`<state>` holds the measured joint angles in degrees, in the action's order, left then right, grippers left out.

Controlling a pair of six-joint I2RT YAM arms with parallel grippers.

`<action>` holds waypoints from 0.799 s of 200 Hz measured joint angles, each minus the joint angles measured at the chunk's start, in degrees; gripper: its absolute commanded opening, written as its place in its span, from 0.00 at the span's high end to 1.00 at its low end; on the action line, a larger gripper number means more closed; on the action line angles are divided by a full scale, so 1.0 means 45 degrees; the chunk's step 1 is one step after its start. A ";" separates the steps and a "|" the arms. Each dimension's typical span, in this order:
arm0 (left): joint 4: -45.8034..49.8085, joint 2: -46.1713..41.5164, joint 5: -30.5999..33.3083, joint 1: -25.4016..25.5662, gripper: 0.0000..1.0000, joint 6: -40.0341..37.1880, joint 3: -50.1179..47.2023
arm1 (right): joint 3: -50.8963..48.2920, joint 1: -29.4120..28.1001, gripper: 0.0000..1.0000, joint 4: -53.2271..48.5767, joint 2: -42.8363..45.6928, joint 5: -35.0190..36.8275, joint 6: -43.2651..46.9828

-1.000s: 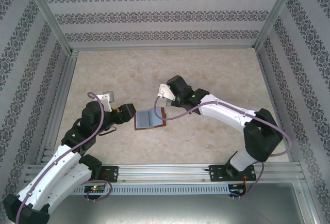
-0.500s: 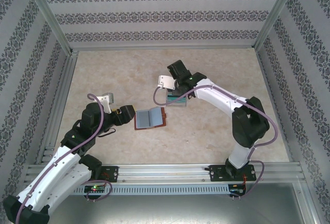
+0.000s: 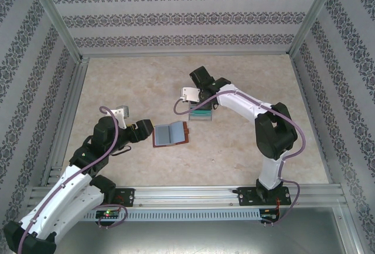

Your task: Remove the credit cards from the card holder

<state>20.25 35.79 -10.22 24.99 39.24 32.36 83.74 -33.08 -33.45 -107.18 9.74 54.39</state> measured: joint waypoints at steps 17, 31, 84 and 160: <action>-0.0005 0.0000 0.0000 0.0000 0.06 -0.0005 0.0000 | 0.0000 0.0029 1.00 -0.0015 -0.0112 -0.0039 0.0000; 0.0000 0.0000 0.0000 0.0000 0.06 -0.0005 0.0000 | 0.0053 0.0078 1.00 -0.0049 -0.0189 -0.0044 0.0000; 0.0000 0.0049 0.0000 0.0000 0.06 -0.0005 0.0000 | 0.0636 0.0078 0.97 -0.0238 -0.0801 -0.0053 -0.0044; 0.0000 0.0097 0.0044 0.0000 0.06 -0.0010 0.0000 | 0.0981 0.0325 0.65 -0.0272 -0.1141 -0.0044 -0.0257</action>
<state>20.25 36.23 -10.02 24.99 39.20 32.36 88.16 -31.62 -34.68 -112.31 9.54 53.23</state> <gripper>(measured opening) 0.939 0.276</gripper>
